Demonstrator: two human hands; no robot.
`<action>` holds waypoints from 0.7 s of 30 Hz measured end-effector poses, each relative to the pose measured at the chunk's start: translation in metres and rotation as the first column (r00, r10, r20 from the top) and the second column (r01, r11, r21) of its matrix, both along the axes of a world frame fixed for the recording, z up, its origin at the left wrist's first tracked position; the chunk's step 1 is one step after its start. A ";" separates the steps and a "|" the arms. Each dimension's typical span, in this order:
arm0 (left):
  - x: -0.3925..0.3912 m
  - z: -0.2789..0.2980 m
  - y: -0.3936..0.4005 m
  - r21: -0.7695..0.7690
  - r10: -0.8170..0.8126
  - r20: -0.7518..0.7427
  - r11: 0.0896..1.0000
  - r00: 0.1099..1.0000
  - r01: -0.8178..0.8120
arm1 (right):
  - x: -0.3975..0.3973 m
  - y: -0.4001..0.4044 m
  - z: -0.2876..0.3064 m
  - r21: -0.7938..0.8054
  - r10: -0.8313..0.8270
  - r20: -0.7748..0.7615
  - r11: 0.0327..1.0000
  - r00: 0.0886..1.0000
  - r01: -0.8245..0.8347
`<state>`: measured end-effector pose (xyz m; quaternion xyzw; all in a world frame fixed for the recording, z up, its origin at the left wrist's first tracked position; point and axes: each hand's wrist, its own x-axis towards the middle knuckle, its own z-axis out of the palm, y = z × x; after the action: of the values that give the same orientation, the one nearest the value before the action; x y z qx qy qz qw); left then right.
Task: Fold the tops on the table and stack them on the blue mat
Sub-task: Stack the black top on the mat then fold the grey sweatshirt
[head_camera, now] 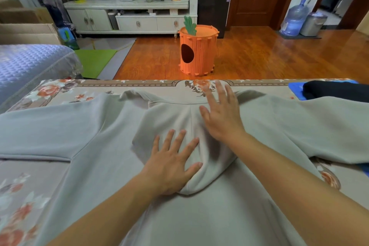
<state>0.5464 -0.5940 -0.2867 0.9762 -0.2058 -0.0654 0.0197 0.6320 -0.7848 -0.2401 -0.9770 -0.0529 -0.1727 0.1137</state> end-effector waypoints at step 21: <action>0.121 0.061 0.007 -0.209 0.185 0.238 0.968 0.953 -0.135 | 0.045 0.013 -0.047 -0.109 0.003 -0.375 0.993 0.927 -0.047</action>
<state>0.6674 -0.5868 -0.2254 0.9835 -0.1318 0.0829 0.0916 0.6767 -0.7722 -0.2871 -0.9961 -0.0527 0.0213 0.0668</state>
